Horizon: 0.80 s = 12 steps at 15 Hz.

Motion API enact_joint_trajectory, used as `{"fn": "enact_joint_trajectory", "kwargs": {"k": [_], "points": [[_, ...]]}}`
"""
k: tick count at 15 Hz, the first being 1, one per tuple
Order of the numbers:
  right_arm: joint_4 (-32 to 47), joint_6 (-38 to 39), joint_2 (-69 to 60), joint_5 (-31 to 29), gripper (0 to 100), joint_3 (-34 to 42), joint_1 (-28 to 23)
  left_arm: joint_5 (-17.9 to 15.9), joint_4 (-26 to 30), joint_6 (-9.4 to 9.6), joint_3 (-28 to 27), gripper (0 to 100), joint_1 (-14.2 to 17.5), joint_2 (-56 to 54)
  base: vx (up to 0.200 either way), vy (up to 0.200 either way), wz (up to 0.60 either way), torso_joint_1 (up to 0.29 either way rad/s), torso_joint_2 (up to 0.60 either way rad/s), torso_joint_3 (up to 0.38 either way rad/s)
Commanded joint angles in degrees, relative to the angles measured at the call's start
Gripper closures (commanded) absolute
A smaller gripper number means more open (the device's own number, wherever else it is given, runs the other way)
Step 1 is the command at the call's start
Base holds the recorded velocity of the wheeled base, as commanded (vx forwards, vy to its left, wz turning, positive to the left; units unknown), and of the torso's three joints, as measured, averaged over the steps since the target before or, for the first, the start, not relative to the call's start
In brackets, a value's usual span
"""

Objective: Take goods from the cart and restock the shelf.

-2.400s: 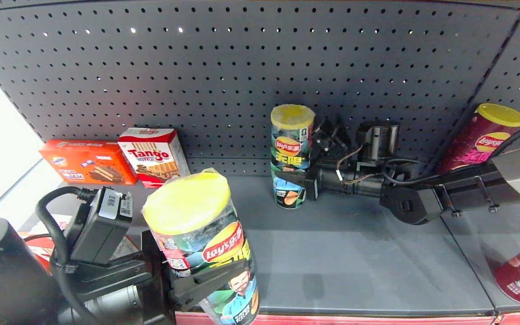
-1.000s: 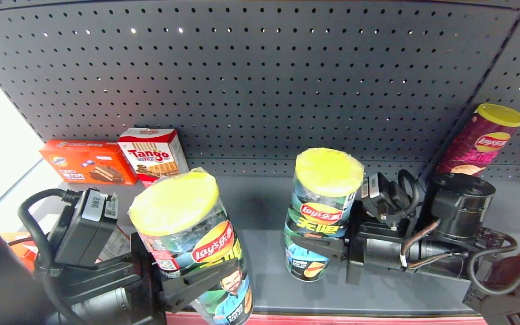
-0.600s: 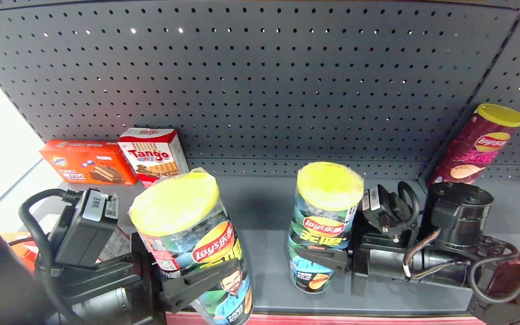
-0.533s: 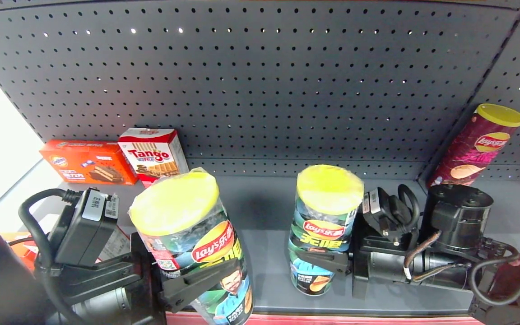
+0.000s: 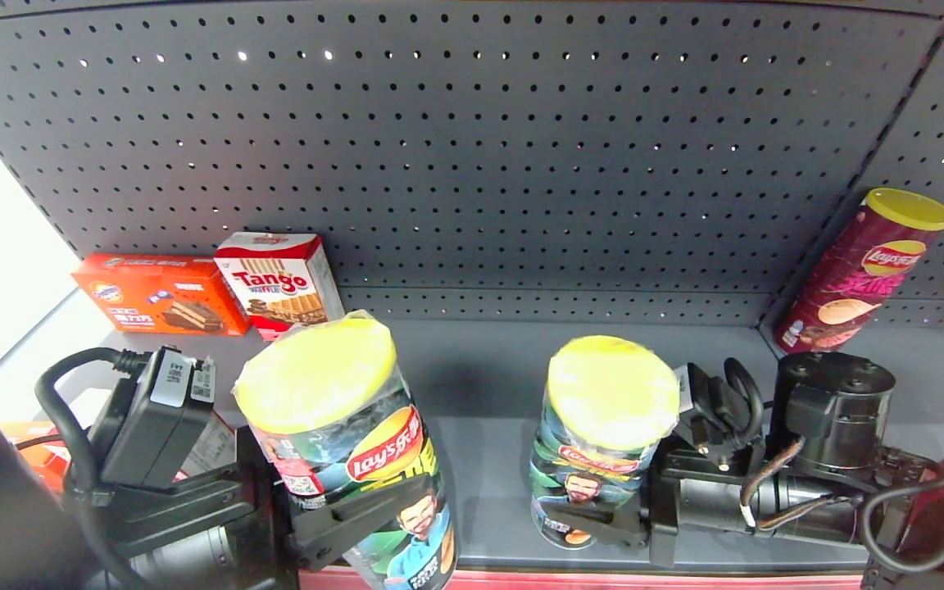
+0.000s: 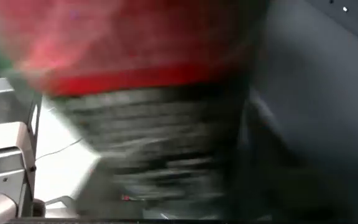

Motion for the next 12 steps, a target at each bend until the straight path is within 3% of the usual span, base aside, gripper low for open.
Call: {"fn": "enact_joint_trajectory", "kwargs": {"k": [1, 12], "points": [[-0.19, -0.06, -0.24, 0.07, 0, 0.19, 0.01, -0.01, -0.06, 0.01, 0.33, 100, 0.08, -0.04, 0.0, 0.0, 0.0, 0.0, 0.0, 0.0], [0.69, 0.03, -10.52, -0.9, 0, 3.35, -0.17, -0.01, -0.06, 0.09, 0.59, 100, -0.01, -0.31, 0.0, 0.0, 0.0, 0.0, 0.0, 0.0]]}}
